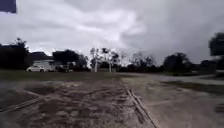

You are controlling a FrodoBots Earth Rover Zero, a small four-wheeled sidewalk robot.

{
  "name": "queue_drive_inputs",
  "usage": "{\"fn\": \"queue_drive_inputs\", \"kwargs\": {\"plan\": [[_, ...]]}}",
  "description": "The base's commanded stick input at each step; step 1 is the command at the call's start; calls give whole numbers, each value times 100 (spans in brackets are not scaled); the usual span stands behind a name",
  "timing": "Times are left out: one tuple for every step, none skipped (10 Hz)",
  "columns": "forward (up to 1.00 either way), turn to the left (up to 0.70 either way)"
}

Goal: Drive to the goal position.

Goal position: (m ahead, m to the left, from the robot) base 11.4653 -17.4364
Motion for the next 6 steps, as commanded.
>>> {"fn": "queue_drive_inputs", "kwargs": {"plan": [[70,0],[70,0],[70,0],[70,0],[70,0],[70,0]]}}
